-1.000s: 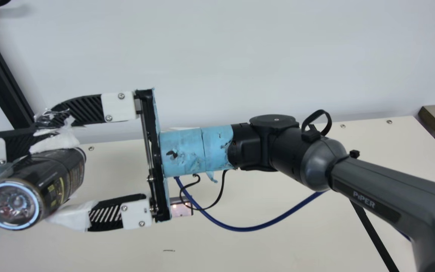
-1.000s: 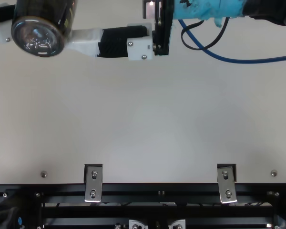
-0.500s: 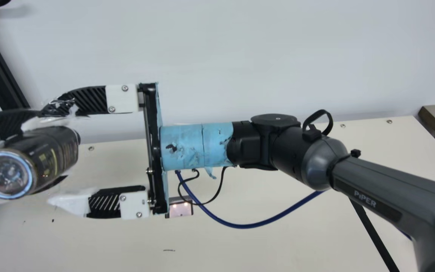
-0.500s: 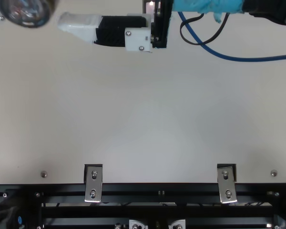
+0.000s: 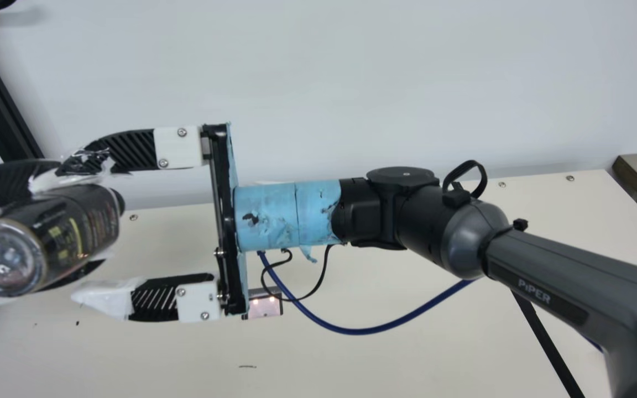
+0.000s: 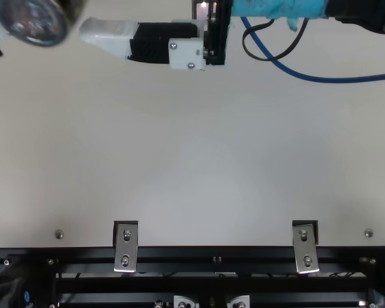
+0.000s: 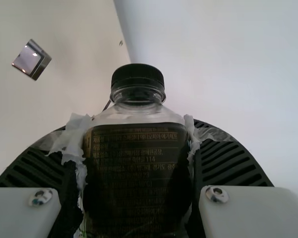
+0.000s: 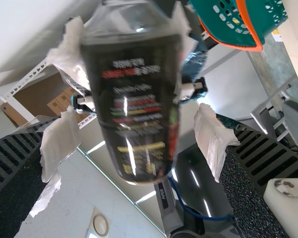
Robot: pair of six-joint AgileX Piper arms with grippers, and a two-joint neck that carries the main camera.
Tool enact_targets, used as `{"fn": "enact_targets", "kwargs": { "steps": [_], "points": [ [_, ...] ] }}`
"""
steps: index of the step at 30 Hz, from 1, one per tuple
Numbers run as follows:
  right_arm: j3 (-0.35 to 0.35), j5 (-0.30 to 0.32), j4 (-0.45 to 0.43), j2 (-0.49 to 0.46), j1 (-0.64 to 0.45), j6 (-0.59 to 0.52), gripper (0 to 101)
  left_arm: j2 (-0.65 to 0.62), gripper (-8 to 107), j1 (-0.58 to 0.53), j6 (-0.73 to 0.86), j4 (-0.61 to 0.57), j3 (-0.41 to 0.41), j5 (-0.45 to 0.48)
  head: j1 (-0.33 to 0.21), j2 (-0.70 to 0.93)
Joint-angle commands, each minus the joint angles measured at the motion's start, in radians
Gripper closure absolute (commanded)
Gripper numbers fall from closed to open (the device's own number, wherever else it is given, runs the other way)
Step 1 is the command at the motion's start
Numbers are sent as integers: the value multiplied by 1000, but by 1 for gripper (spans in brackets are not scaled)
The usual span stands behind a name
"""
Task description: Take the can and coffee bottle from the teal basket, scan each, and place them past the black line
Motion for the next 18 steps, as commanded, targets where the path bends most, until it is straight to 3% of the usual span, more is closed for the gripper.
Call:
{"fn": "enact_targets", "kwargs": {
  "steps": [1,9,18],
  "points": [
    [0,0,0,0,0,0,0,-8,89,-25,3,-3,15,-11,-37,-7],
    [0,0,-1,0,0,0,0,-27,89,-108,0,1,36,-66,-37,-7],
    [0,0,-8,0,0,0,0,-26,89,-107,1,-2,36,-64,-37,-7]
  ]
}}
